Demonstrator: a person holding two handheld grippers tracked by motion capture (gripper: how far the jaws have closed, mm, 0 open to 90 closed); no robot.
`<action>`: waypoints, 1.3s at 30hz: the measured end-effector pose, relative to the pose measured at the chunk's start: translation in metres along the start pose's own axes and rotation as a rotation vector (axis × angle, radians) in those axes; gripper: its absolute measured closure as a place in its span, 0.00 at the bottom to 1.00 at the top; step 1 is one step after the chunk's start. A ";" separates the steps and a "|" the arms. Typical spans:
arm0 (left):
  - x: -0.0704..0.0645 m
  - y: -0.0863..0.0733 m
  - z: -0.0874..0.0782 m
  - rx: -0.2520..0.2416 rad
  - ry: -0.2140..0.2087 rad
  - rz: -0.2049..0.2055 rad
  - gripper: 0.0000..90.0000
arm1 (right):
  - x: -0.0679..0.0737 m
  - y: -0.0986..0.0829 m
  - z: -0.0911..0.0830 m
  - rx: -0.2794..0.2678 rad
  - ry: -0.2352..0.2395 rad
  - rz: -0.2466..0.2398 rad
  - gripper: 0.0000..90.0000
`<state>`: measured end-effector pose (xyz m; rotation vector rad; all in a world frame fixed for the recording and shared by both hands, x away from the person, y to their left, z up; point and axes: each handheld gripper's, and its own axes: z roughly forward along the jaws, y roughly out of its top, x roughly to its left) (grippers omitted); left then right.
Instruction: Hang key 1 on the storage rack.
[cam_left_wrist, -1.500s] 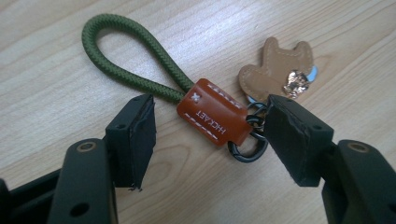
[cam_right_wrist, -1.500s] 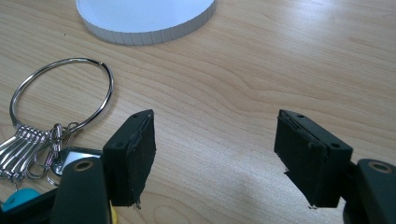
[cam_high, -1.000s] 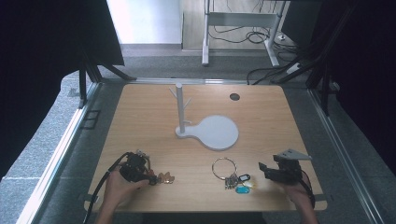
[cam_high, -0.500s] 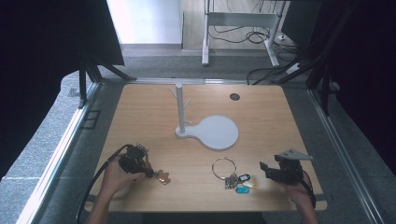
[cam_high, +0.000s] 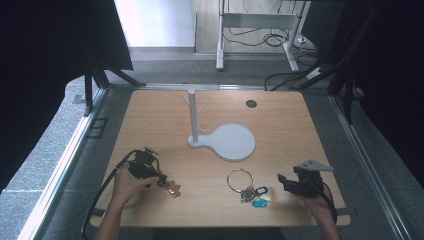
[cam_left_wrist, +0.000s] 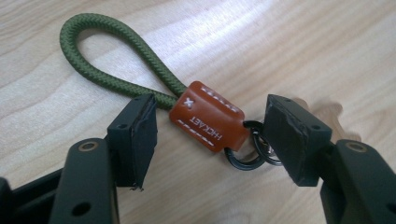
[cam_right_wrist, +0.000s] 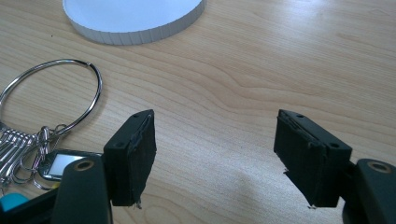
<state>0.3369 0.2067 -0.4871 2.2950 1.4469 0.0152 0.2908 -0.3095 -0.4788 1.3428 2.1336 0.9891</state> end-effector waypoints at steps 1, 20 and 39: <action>0.000 0.001 0.000 -0.001 0.004 -0.007 0.40 | 0.000 0.000 -0.001 0.000 -0.002 0.002 0.33; -0.003 0.013 0.004 -0.009 0.050 -0.068 0.36 | -0.004 0.000 -0.002 0.005 -0.023 0.027 0.33; -0.008 0.006 0.004 0.009 0.158 -0.047 0.45 | -0.003 0.000 -0.002 0.004 -0.024 0.025 0.33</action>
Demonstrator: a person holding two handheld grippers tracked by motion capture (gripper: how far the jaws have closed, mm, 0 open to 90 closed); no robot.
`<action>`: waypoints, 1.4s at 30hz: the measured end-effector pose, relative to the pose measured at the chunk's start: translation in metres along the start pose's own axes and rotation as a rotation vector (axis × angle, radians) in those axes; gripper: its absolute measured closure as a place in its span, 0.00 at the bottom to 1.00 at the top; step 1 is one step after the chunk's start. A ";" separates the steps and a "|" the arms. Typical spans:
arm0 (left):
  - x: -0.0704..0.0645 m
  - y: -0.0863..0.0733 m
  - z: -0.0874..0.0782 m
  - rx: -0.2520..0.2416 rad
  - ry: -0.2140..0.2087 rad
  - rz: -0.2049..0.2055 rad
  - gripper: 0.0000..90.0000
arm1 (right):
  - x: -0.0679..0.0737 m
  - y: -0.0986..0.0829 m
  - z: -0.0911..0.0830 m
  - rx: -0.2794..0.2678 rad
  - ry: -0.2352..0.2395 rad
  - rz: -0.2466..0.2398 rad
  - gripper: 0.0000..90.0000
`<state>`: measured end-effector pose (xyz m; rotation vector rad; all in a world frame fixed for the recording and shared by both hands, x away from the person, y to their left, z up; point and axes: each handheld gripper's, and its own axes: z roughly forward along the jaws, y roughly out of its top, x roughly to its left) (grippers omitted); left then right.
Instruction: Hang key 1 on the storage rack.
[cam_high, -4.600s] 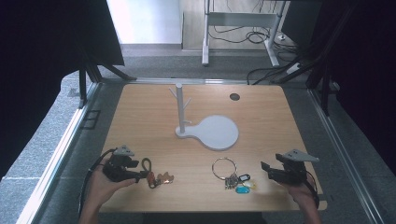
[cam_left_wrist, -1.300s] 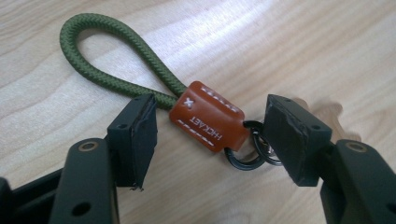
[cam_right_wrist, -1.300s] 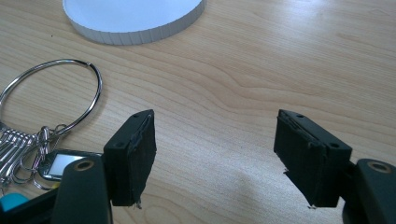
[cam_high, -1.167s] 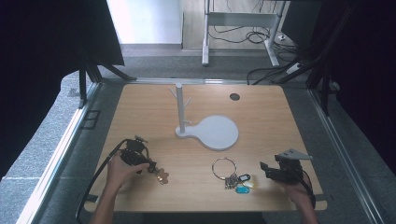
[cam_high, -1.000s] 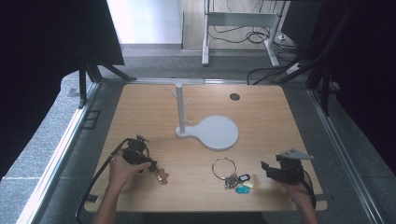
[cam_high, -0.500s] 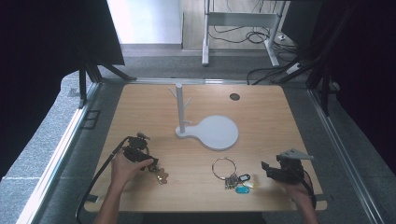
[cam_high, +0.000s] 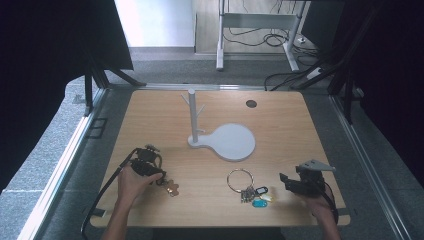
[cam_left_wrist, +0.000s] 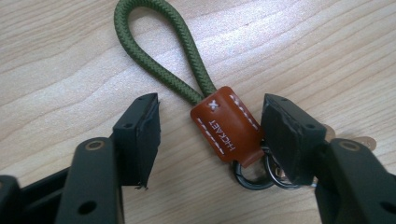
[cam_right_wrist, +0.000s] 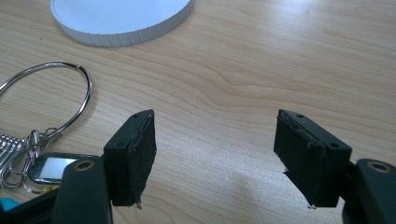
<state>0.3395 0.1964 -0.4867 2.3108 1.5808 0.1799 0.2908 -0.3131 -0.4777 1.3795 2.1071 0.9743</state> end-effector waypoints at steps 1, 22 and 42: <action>0.000 -0.001 0.000 -0.002 0.003 0.005 0.48 | 0.000 0.000 0.000 -0.001 -0.001 0.000 0.33; -0.002 -0.005 -0.004 0.009 -0.047 0.096 0.64 | 0.000 0.001 -0.002 -0.007 -0.007 0.001 0.33; 0.003 -0.002 -0.017 -0.034 -0.097 0.139 0.67 | -0.003 0.000 -0.003 -0.011 -0.014 0.007 0.33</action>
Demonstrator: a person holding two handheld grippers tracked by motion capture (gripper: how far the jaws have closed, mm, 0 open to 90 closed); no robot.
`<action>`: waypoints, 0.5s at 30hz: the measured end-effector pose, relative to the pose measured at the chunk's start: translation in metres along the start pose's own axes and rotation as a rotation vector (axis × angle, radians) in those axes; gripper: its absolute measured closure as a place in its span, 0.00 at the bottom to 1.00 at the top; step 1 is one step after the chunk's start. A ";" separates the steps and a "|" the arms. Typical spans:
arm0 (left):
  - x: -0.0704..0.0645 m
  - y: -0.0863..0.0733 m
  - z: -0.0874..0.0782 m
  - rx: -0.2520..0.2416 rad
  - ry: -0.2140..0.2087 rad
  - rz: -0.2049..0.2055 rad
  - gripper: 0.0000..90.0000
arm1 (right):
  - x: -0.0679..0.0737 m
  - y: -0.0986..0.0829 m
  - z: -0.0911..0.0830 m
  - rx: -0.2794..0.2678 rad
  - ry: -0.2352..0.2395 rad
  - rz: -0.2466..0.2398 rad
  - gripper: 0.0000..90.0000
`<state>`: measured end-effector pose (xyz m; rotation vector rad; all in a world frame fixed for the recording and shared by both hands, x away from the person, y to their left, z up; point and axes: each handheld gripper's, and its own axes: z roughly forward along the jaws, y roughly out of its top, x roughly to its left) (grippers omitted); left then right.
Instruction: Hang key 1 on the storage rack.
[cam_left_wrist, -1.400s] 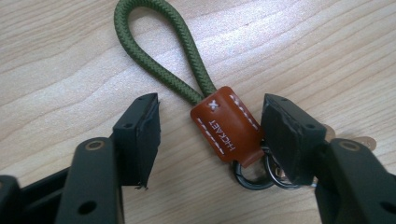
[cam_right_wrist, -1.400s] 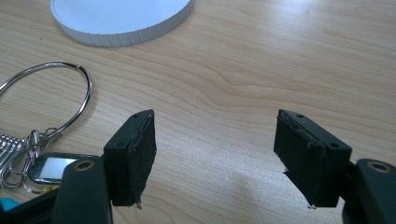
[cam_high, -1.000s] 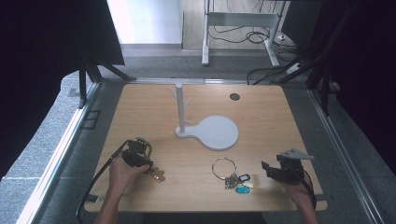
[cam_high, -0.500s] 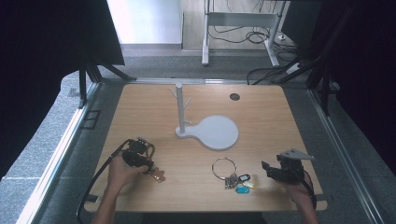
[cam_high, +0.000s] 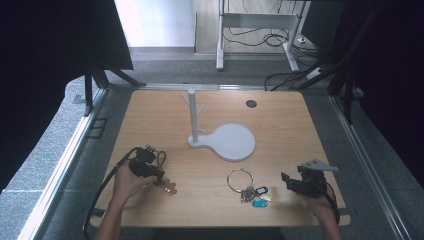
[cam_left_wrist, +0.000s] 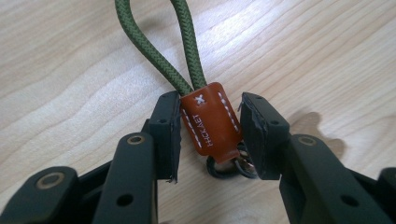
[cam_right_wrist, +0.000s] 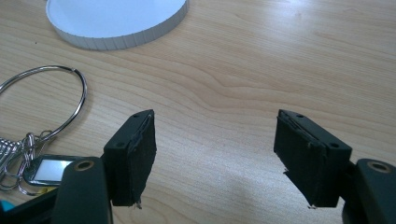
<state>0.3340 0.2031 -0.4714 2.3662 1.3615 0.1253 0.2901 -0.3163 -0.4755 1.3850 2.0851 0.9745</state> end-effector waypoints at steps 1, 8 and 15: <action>0.000 0.001 -0.004 -0.009 -0.009 0.005 0.67 | 0.000 0.000 0.000 -0.001 0.000 -0.002 0.33; -0.005 0.006 -0.029 -0.058 -0.067 0.042 0.67 | 0.000 0.000 0.000 0.000 0.000 -0.002 0.33; -0.010 0.012 -0.051 -0.098 -0.096 0.073 0.67 | 0.000 0.000 -0.001 -0.003 -0.001 -0.002 0.33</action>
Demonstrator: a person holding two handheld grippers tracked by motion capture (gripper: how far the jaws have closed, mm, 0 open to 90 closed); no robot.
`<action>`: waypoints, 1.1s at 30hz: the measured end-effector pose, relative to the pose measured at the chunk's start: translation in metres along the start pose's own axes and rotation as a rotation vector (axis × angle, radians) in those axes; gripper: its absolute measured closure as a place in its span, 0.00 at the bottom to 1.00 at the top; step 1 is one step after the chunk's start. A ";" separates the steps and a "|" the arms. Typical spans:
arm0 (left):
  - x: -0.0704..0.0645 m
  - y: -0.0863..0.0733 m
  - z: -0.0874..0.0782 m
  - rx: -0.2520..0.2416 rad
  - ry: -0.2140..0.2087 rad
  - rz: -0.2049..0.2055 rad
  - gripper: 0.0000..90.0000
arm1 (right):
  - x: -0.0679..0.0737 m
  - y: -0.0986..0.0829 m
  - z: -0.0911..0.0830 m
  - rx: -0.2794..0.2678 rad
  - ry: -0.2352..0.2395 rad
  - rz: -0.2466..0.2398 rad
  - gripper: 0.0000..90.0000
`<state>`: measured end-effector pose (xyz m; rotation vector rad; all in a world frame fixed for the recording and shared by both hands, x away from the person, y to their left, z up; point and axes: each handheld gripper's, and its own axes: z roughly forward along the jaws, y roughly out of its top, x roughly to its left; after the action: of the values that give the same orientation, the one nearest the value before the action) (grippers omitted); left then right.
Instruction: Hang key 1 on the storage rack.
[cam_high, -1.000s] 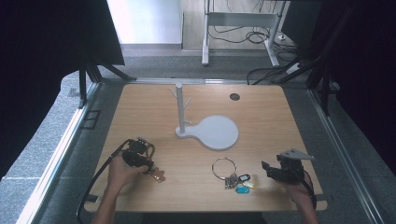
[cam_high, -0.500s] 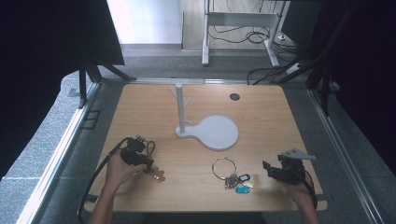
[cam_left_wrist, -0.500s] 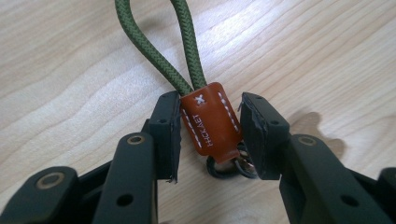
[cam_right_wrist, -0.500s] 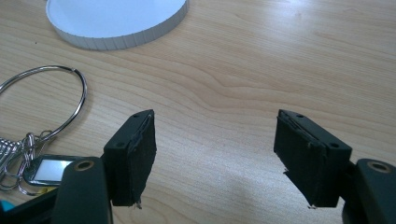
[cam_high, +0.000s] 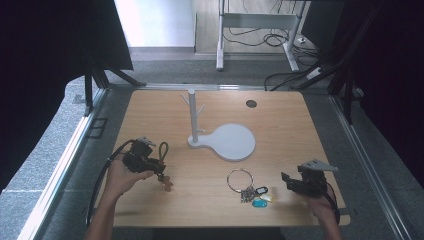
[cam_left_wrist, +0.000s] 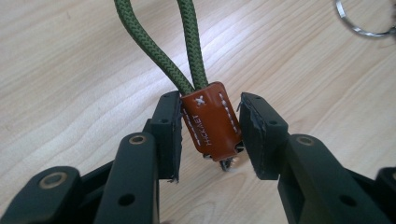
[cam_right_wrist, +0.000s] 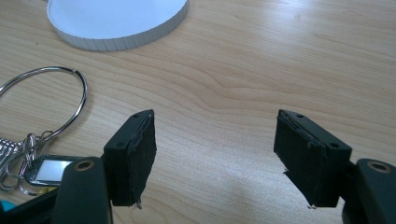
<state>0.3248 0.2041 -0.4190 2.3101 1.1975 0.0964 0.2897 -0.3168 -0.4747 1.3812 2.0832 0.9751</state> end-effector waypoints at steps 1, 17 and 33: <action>-0.001 0.002 -0.003 -0.006 -0.002 0.002 0.67 | 0.000 0.000 0.000 0.000 -0.001 0.001 0.33; -0.002 0.016 -0.031 -0.046 -0.037 0.039 0.68 | -0.003 0.000 -0.002 -0.001 -0.003 0.012 0.33; 0.009 0.029 -0.042 -0.046 -0.064 0.041 0.68 | -0.003 -0.001 0.000 0.005 0.003 0.006 0.33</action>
<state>0.3389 0.2161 -0.3704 2.2804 1.1053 0.0635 0.2901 -0.3197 -0.4755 1.3897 2.0865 0.9755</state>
